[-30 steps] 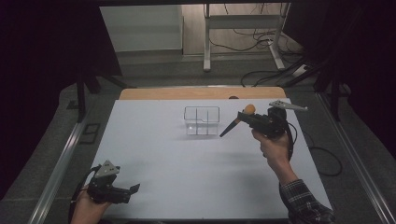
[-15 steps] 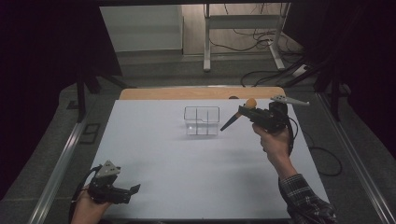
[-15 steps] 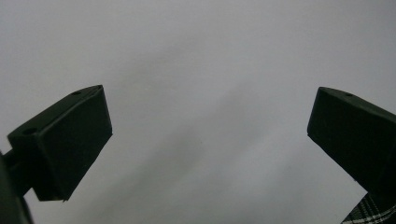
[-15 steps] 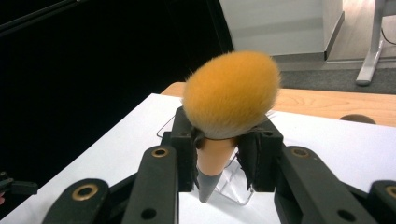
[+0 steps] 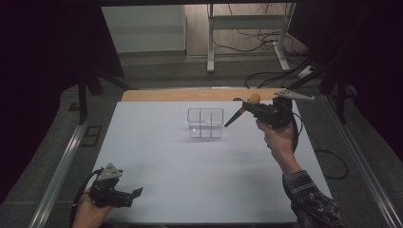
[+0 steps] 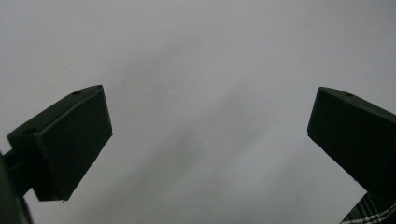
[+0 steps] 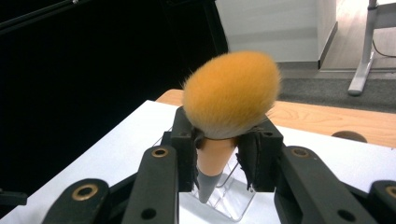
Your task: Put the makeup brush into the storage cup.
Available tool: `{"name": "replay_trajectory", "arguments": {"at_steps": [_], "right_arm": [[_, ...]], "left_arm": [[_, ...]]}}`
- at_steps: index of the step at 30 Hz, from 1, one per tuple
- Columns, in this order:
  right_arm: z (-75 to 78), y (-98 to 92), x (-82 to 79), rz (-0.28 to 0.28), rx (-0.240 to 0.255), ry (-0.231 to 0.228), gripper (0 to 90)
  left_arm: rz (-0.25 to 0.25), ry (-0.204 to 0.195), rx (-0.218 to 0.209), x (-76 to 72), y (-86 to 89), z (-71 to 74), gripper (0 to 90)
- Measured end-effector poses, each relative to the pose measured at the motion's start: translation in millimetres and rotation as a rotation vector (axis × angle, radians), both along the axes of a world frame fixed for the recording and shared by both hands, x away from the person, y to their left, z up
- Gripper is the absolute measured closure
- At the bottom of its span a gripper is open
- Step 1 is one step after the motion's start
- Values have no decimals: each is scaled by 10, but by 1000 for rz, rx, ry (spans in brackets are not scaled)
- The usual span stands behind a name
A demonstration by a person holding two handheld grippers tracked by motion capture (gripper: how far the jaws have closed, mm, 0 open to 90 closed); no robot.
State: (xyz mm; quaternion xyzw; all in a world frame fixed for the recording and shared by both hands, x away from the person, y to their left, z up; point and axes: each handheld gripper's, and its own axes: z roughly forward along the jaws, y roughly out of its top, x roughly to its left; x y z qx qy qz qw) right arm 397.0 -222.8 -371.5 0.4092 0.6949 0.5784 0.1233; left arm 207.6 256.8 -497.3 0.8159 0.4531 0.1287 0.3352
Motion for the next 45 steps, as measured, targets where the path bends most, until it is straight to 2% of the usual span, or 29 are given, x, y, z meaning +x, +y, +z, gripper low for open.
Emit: {"name": "replay_trajectory", "arguments": {"at_steps": [28,45], "right_arm": [[205,327,214,1,-100,-66,687],[133,507,315,5,-160,-84,688]], "left_arm": [[1,1,-4,1,7,0,2],[-2,1,-6,1,7,-2,2]]}}
